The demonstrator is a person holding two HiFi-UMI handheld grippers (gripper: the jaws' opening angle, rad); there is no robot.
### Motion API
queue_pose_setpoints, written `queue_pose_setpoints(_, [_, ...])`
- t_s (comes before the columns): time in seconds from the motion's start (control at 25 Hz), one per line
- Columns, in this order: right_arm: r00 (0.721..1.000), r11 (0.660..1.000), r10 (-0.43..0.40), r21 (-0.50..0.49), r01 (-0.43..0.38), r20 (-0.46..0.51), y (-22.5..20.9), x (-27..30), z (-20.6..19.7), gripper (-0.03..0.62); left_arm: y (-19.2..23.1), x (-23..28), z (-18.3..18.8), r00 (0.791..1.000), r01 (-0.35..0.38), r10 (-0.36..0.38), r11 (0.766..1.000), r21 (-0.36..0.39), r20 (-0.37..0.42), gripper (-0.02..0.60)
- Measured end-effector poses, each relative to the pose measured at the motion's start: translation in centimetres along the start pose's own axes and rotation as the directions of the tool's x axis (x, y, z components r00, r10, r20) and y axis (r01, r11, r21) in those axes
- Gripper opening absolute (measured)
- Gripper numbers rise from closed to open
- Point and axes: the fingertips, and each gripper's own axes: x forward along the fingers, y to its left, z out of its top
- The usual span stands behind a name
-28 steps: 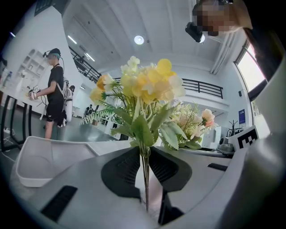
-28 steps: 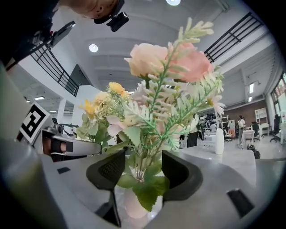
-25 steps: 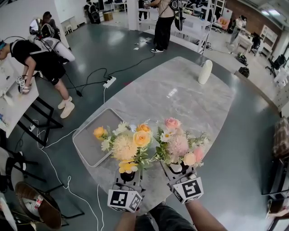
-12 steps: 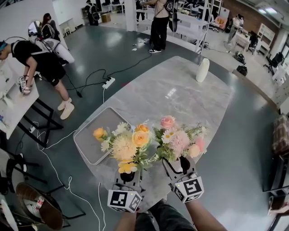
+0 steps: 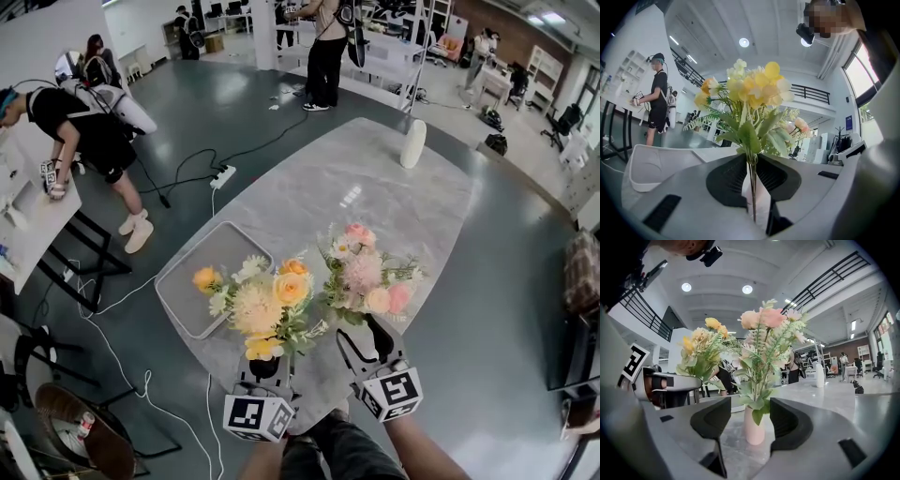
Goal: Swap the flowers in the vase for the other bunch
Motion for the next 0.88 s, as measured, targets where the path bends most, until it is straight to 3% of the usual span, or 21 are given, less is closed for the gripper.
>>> queue_pose_setpoints(0.56, [0.999, 0.999, -0.044, -0.005, 0.044, -0.01, 2.4, -3.1, -0.3, 0.246, -1.1, -2.7, 0.1, 0.998, 0.057, -0.057, 0.998, -0.003, -0.003, 0.072])
queue_pose_setpoints(0.88, [0.997, 0.997, -0.072, -0.018, 0.072, -0.011, 3.1, -6.2, 0.2, 0.073, -3.4, -3.9, 0.1, 0.99, 0.137, -0.137, 0.99, 0.015, -0.02, 0.072])
